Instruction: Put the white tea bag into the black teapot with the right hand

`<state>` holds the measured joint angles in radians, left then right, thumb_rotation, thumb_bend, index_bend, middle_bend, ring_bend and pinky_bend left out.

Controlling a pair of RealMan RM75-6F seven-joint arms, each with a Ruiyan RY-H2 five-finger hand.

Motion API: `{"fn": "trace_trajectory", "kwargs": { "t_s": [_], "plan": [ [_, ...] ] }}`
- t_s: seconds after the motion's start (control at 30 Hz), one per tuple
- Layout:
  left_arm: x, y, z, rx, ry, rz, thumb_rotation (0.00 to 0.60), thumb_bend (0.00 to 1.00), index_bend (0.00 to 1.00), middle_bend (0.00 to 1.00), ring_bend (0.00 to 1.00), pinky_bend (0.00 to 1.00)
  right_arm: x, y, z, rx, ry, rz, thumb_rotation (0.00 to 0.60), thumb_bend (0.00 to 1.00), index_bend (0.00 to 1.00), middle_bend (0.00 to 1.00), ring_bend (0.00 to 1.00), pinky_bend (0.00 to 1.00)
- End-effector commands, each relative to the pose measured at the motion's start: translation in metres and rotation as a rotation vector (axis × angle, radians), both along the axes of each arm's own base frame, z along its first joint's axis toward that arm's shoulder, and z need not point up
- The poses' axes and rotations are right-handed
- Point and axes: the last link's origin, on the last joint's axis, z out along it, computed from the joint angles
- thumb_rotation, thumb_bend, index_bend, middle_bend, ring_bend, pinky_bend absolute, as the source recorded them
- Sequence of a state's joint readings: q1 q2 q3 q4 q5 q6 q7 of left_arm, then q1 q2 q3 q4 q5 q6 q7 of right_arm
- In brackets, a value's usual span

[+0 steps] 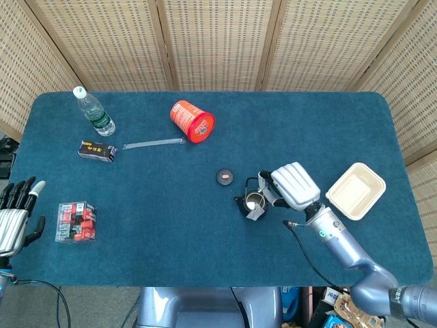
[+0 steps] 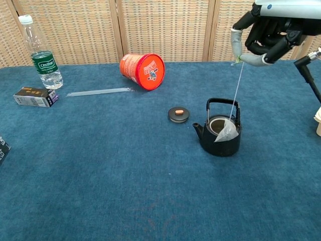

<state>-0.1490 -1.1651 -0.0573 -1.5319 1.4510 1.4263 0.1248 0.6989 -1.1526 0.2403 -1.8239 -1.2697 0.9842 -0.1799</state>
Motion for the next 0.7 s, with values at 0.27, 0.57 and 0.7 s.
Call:
{"fn": "trace_trajectory", "kwargs": {
  "t_s": [0.27,0.57,0.7],
  "plan": [
    [-0.001,0.001,0.000,0.003,0.003,0.005,0.600,0.52,0.00,0.00,0.00,0.00,-0.005,-0.014,0.004,-0.020,-0.008,-0.032,0.600,0.84,0.60,0.92,0.96,0.99],
    [-0.002,0.001,-0.001,-0.001,0.003,0.012,0.600,0.51,0.00,0.00,0.00,0.00,-0.012,-0.016,0.000,-0.006,0.005,-0.054,0.600,0.84,0.60,0.92,0.96,0.99],
    [-0.002,0.001,0.000,0.000,0.004,0.012,0.600,0.51,0.00,0.00,0.00,0.00,-0.015,-0.014,-0.007,0.012,0.010,-0.058,0.600,0.84,0.60,0.92,0.96,0.99]
  ]
}}
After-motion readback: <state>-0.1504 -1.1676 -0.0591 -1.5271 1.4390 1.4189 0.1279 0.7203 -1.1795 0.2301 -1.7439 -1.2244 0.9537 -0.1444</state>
